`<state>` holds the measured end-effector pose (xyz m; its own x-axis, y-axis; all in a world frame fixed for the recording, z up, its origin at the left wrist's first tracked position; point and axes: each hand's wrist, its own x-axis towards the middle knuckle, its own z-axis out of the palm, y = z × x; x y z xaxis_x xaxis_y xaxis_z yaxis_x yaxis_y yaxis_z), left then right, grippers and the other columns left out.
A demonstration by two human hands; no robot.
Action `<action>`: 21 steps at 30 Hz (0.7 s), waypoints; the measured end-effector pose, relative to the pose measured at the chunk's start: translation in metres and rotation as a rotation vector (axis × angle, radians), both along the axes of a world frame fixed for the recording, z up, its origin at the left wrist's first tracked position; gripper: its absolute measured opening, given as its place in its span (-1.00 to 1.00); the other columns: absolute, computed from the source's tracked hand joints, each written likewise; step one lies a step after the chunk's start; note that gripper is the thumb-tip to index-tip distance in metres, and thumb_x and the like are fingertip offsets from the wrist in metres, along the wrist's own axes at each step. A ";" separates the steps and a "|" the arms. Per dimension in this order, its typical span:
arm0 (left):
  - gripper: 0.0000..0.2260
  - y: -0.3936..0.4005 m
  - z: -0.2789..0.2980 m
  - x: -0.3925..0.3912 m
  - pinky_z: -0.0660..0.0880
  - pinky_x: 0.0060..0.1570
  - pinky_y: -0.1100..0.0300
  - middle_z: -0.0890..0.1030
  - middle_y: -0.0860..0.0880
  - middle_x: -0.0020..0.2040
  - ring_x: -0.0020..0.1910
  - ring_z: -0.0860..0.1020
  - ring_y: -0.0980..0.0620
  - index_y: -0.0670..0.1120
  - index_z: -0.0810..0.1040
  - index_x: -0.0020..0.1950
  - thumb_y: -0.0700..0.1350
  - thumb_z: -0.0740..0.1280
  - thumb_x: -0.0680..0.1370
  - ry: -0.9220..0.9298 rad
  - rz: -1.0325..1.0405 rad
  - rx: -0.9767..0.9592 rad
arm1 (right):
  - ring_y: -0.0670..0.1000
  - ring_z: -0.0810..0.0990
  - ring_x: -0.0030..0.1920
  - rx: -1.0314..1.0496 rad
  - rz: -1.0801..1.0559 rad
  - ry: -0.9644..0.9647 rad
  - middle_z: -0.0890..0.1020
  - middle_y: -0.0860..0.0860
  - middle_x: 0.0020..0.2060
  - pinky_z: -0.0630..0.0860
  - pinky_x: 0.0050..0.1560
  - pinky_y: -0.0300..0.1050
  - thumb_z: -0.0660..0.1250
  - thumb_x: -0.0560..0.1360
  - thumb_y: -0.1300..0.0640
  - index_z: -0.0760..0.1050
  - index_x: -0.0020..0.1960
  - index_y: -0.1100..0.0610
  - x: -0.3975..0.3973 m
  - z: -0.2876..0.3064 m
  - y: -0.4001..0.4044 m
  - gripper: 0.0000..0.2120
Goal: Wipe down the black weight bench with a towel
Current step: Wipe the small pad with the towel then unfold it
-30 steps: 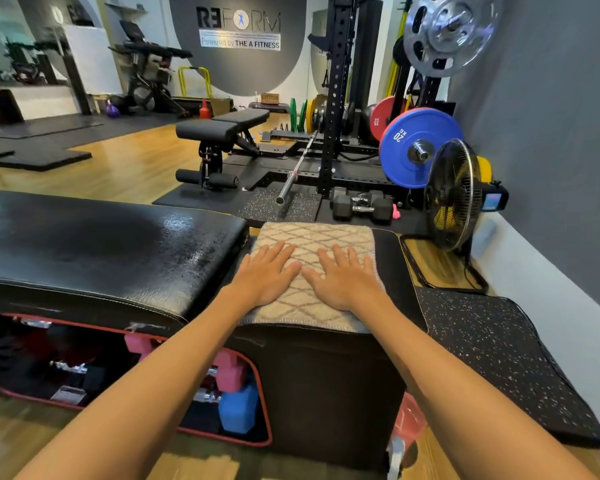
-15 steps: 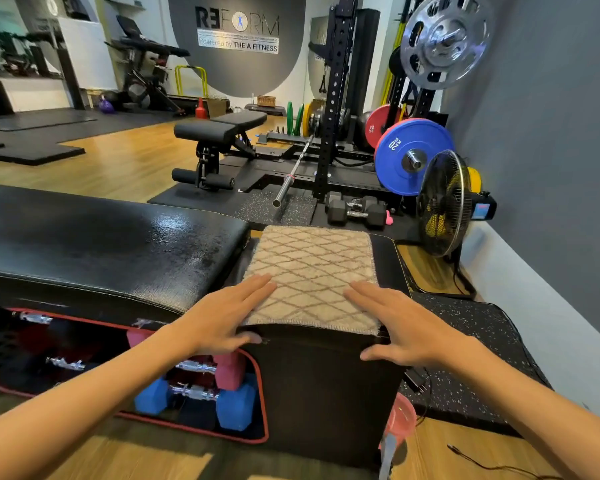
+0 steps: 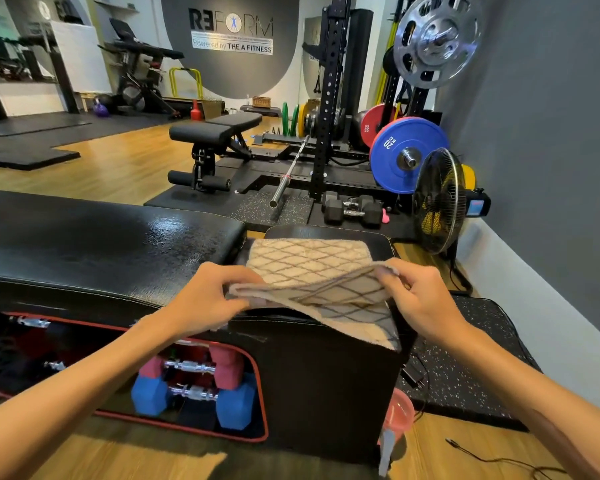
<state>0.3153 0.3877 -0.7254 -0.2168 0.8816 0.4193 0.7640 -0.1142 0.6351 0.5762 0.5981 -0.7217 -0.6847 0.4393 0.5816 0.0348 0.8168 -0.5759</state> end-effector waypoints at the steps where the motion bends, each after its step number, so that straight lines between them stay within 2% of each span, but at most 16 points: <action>1: -0.76 0.000 0.002 0.001 0.53 -0.06 0.22 0.70 0.11 -0.10 -0.09 0.64 0.15 0.00 0.68 0.02 0.04 0.53 0.40 -0.020 0.001 -0.046 | 0.09 0.58 -0.23 -0.003 -0.021 0.022 0.61 0.08 -0.27 0.46 -0.22 0.13 0.18 0.60 -0.10 0.58 -0.15 0.24 -0.005 0.004 0.002 -0.56; 4: -0.38 0.002 0.010 0.018 0.47 -0.02 0.33 0.66 0.21 -0.02 0.00 0.59 0.25 0.07 0.61 0.13 0.49 0.27 0.31 -0.048 -0.027 -0.150 | 0.13 0.54 -0.30 0.027 -0.071 0.051 0.57 0.13 -0.33 0.43 -0.28 0.14 0.18 0.60 -0.13 0.54 -0.20 0.26 -0.020 0.013 0.005 -0.52; 6: -0.31 0.010 0.010 0.034 0.46 -0.03 0.29 0.59 0.26 0.02 0.02 0.55 0.27 0.14 0.55 0.19 0.56 0.21 0.28 0.019 0.030 -0.201 | 0.01 0.51 -0.35 0.059 -0.088 0.064 0.56 0.05 -0.38 0.42 -0.32 0.02 0.22 0.63 -0.04 0.54 -0.21 0.21 -0.033 0.021 0.003 -0.61; 8: -0.44 0.022 0.007 0.049 0.48 -0.06 0.17 0.56 0.22 -0.01 -0.01 0.52 0.20 0.12 0.52 0.16 0.45 0.27 0.33 0.156 0.129 -0.208 | -0.08 0.44 -0.39 0.055 -0.102 0.080 0.50 -0.01 -0.42 0.34 -0.32 -0.10 0.24 0.64 0.07 0.49 -0.25 0.19 -0.046 0.030 -0.002 -0.67; 9: -0.57 0.028 0.006 0.054 0.47 -0.11 0.11 0.55 0.17 -0.05 -0.03 0.51 0.12 0.09 0.52 0.10 0.33 0.32 0.38 0.213 0.177 -0.194 | -0.04 0.42 -0.39 0.044 -0.109 0.088 0.48 0.03 -0.42 0.31 -0.33 -0.10 0.24 0.65 0.10 0.45 -0.26 0.22 -0.051 0.034 -0.004 -0.66; 11: -0.85 0.036 0.009 0.055 0.36 -0.25 0.11 0.51 0.06 -0.16 -0.09 0.50 -0.05 0.03 0.44 -0.13 0.04 0.36 0.43 0.267 0.320 -0.197 | 0.06 0.42 -0.36 0.018 -0.124 0.107 0.49 0.14 -0.40 0.30 -0.31 -0.06 0.22 0.66 0.12 0.41 -0.25 0.26 -0.058 0.043 -0.005 -0.66; 14: -0.88 0.036 0.013 0.041 0.30 -0.36 0.11 0.48 -0.06 -0.25 -0.19 0.49 -0.19 -0.06 0.33 -0.29 -0.19 0.28 0.33 0.232 0.481 -0.287 | 0.10 0.45 -0.33 0.009 -0.132 0.117 0.51 0.18 -0.36 0.34 -0.29 0.01 0.22 0.66 0.12 0.43 -0.21 0.24 -0.062 0.057 0.002 -0.69; 16: -0.92 0.033 0.013 0.030 0.37 -0.33 0.11 0.52 -0.08 -0.24 -0.18 0.50 -0.20 -0.09 0.44 -0.25 -0.22 0.26 0.30 0.213 0.567 -0.299 | 0.10 0.49 -0.31 0.028 -0.142 0.114 0.54 0.16 -0.35 0.40 -0.23 0.07 0.22 0.65 0.09 0.47 -0.18 0.20 -0.063 0.063 0.010 -0.72; 18: -0.84 0.028 0.014 0.023 0.43 -0.26 0.11 0.57 -0.05 -0.20 -0.15 0.52 -0.17 -0.06 0.55 -0.14 -0.21 0.30 0.31 0.203 0.614 -0.321 | 0.15 0.52 -0.30 0.060 -0.148 0.117 0.56 0.17 -0.35 0.47 -0.21 0.17 0.22 0.64 0.04 0.51 -0.14 0.18 -0.064 0.064 0.019 -0.73; 21: -0.81 0.021 0.022 0.015 0.43 -0.20 0.12 0.58 -0.05 -0.14 -0.12 0.52 -0.14 0.02 0.58 -0.10 -0.19 0.32 0.34 0.200 0.643 -0.416 | 0.19 0.50 -0.33 0.103 -0.178 0.127 0.53 0.18 -0.38 0.46 -0.24 0.19 0.21 0.64 0.05 0.49 -0.15 0.17 -0.063 0.063 0.026 -0.73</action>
